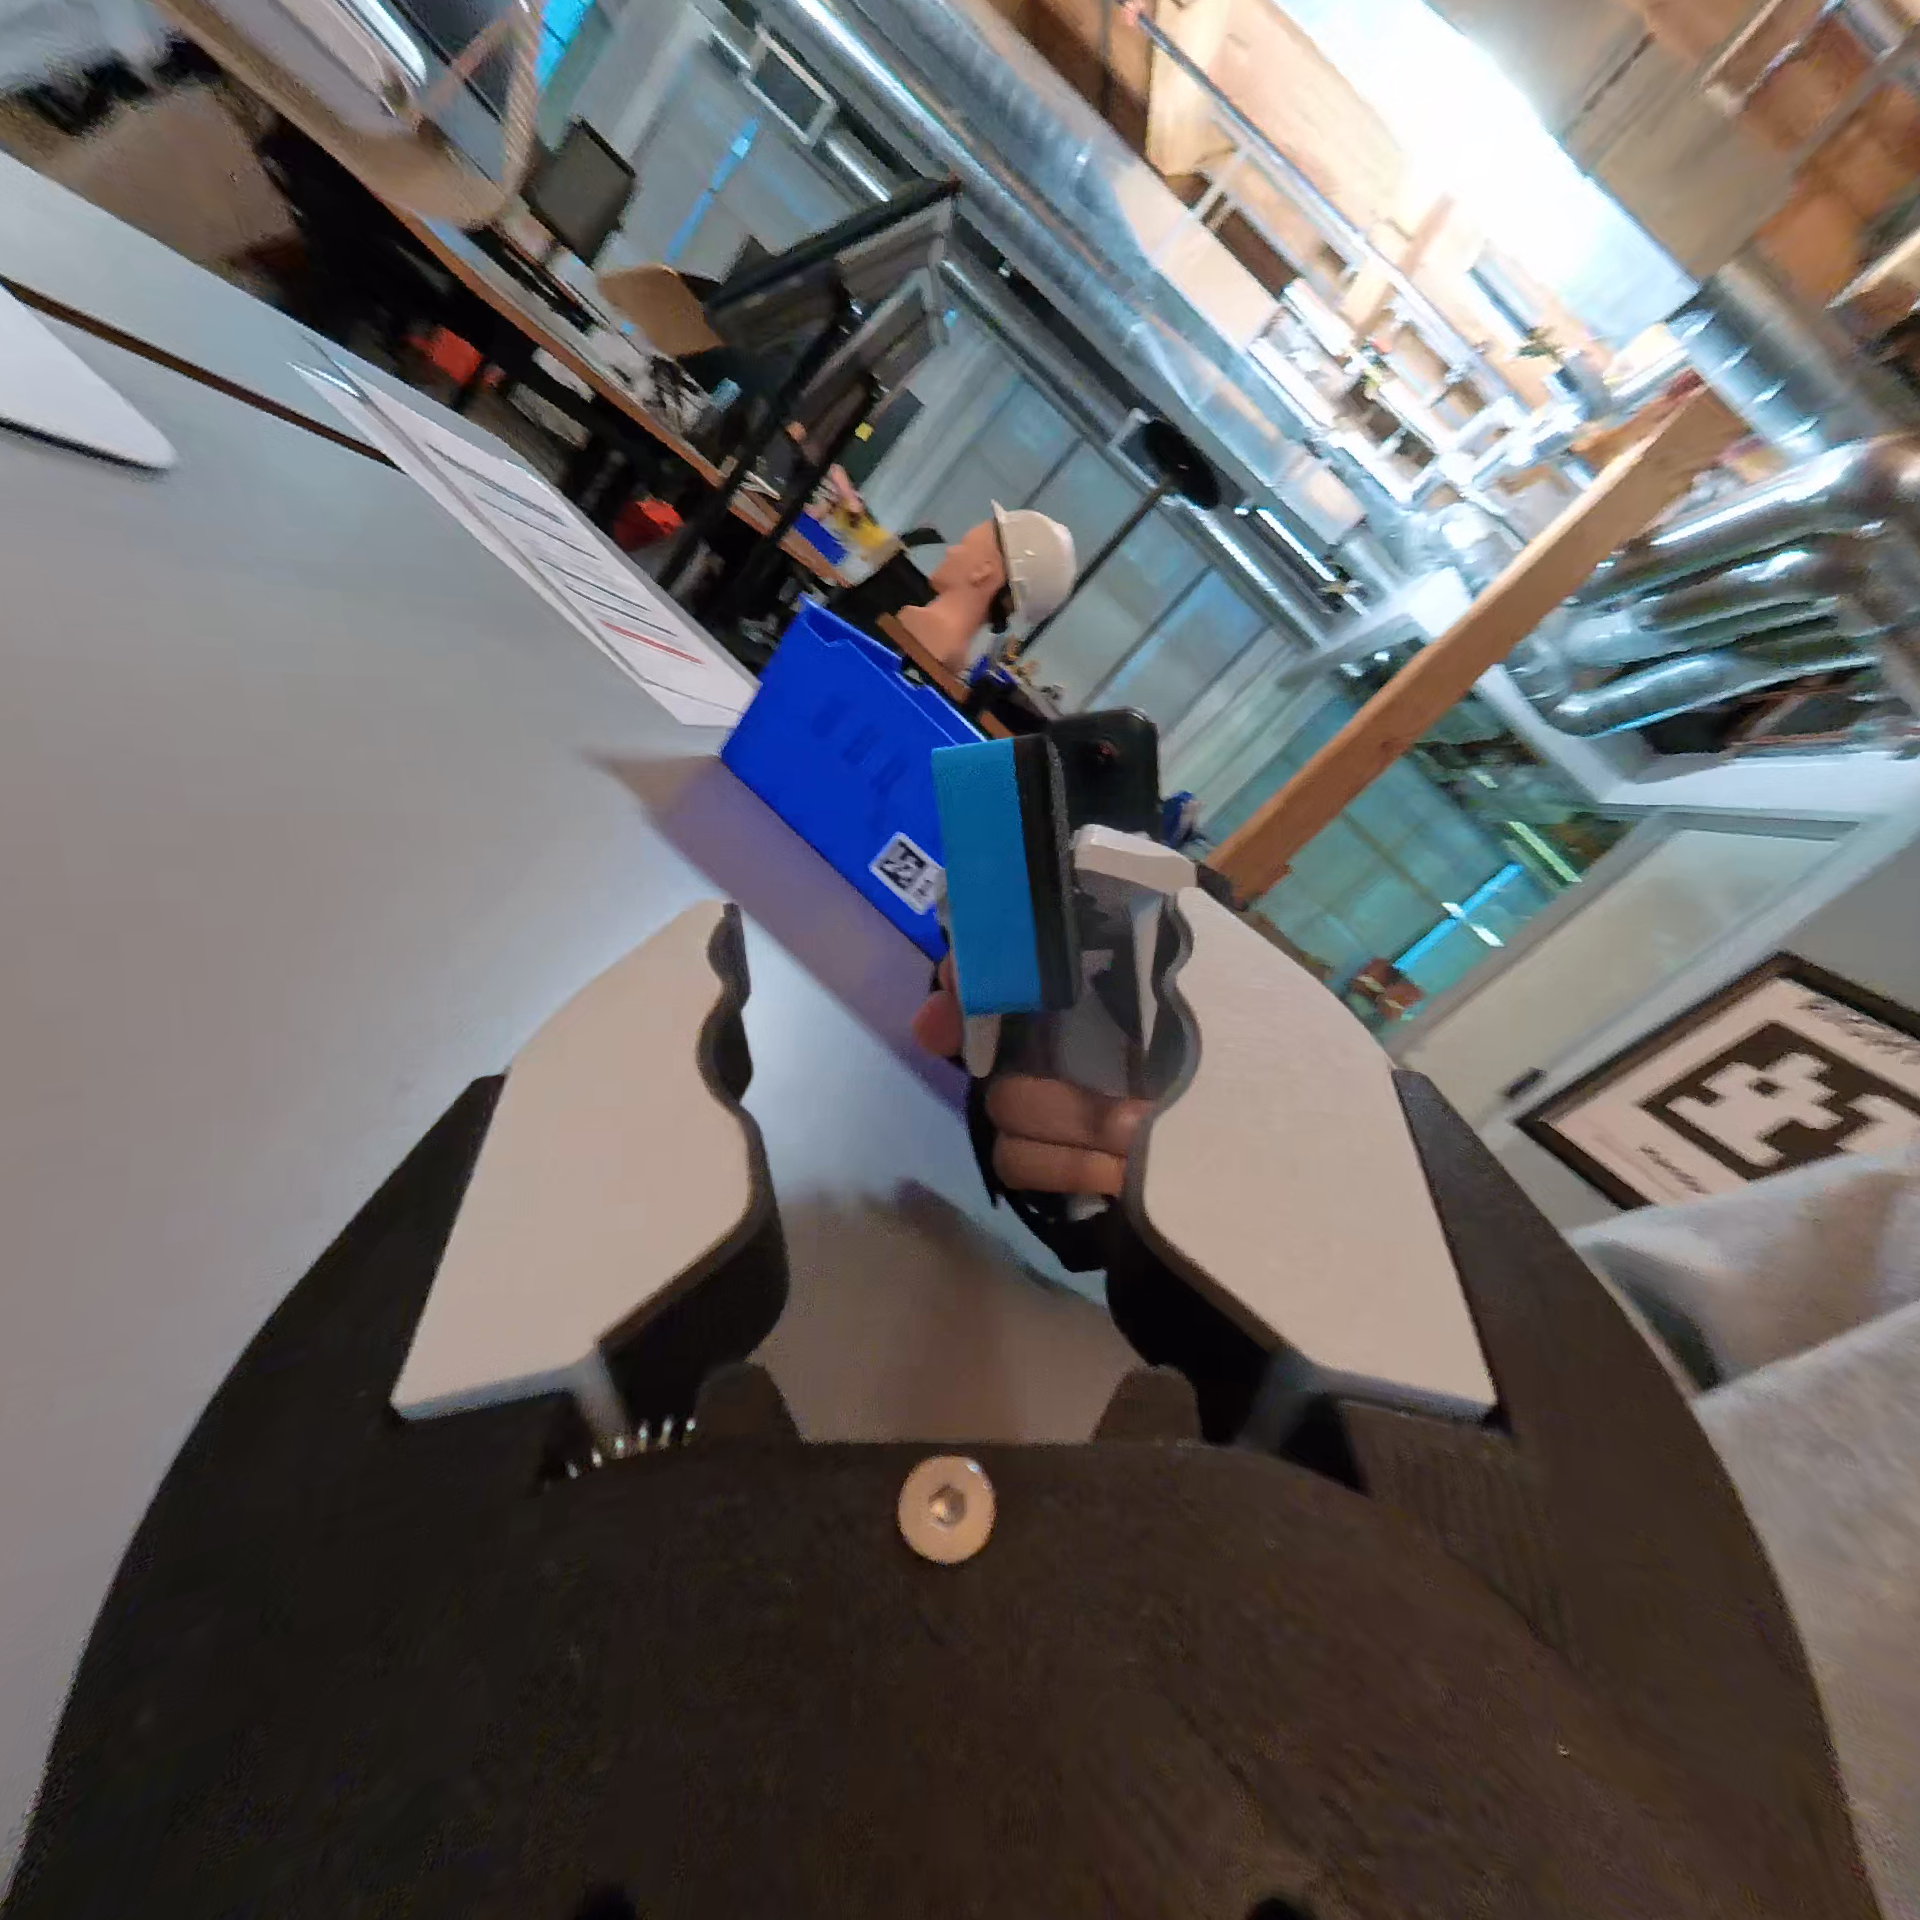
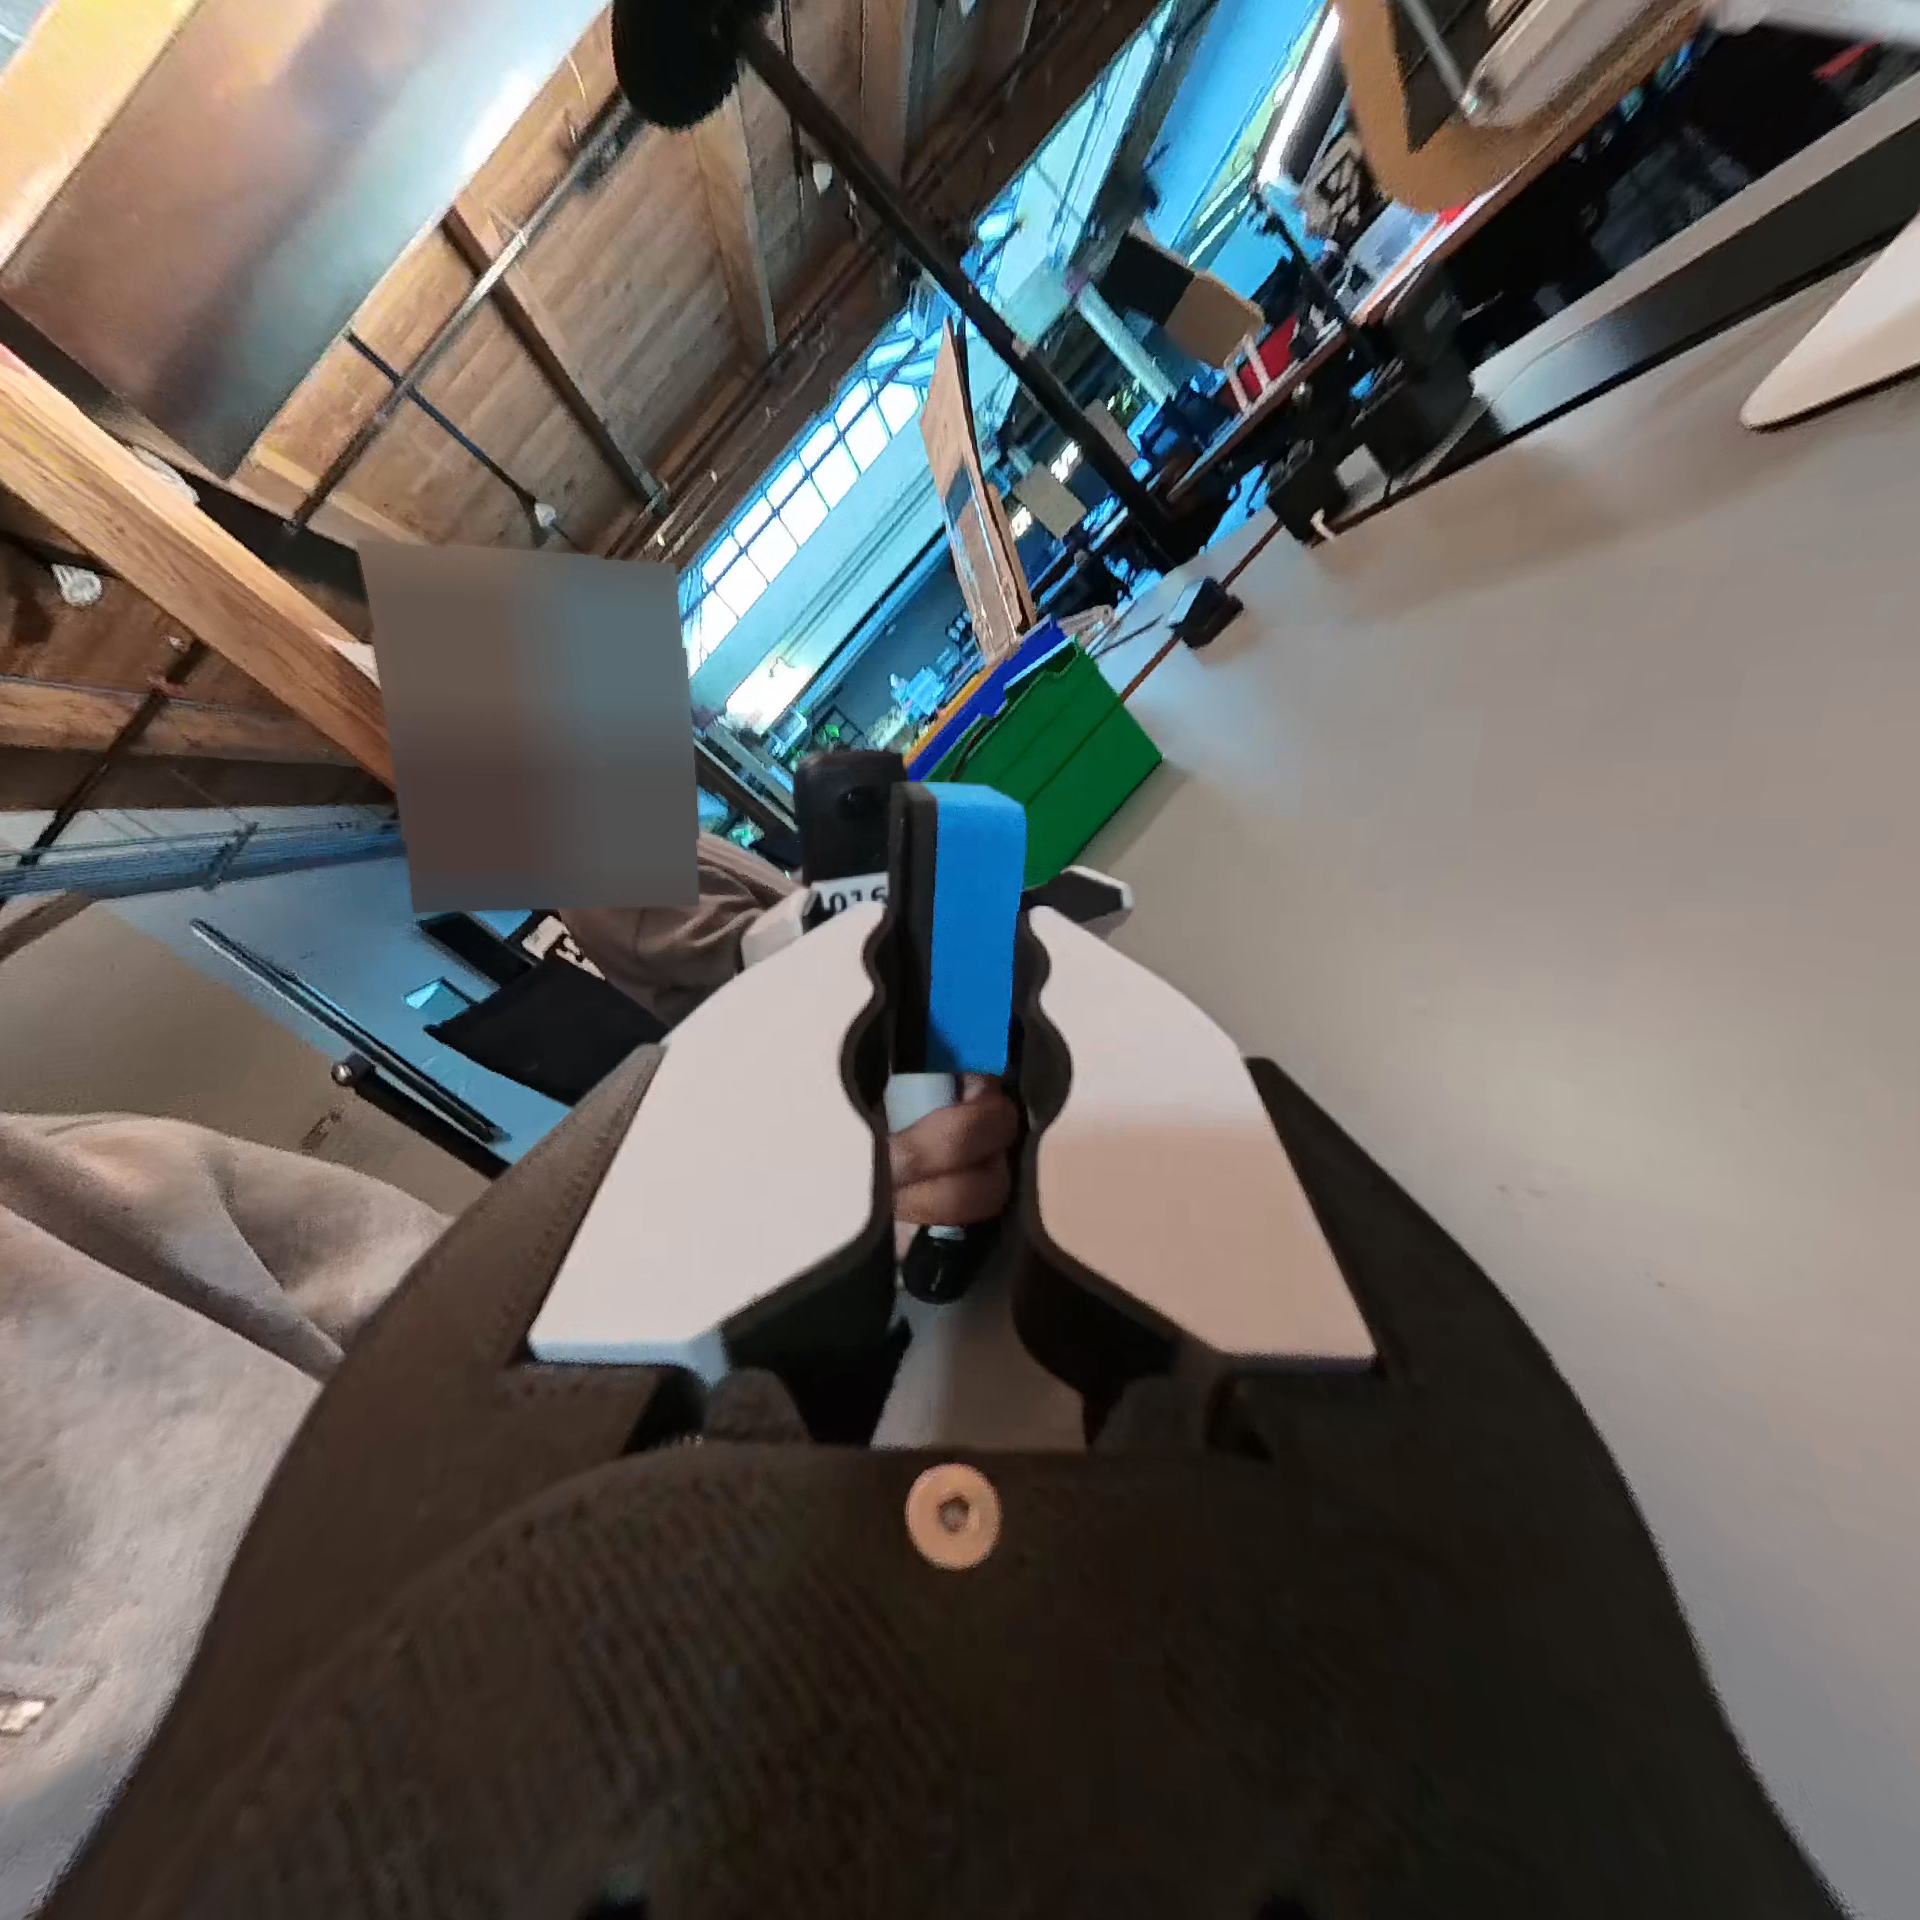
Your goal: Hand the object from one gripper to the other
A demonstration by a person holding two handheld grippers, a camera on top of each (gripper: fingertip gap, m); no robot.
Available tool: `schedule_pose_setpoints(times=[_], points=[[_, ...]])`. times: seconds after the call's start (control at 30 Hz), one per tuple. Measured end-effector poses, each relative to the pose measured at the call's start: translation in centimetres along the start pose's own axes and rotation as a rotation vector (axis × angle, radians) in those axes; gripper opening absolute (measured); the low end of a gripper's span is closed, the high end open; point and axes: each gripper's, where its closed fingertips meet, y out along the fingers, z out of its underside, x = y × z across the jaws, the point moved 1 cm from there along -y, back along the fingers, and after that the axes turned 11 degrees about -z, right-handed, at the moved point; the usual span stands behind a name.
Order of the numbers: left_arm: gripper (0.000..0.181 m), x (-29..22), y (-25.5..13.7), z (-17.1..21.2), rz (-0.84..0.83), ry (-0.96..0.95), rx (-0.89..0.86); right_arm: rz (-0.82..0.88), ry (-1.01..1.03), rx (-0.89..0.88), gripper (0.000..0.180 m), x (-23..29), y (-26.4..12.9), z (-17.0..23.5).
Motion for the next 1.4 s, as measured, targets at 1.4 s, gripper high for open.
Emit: schedule_pose_setpoints(times=[1.4], points=[[0.053, -1.5, -1.2, -0.2, -0.018, 0.464, 0.017, -0.088, 0.152, 0.063, 0.069, 0.1, -0.5, 0.4]])
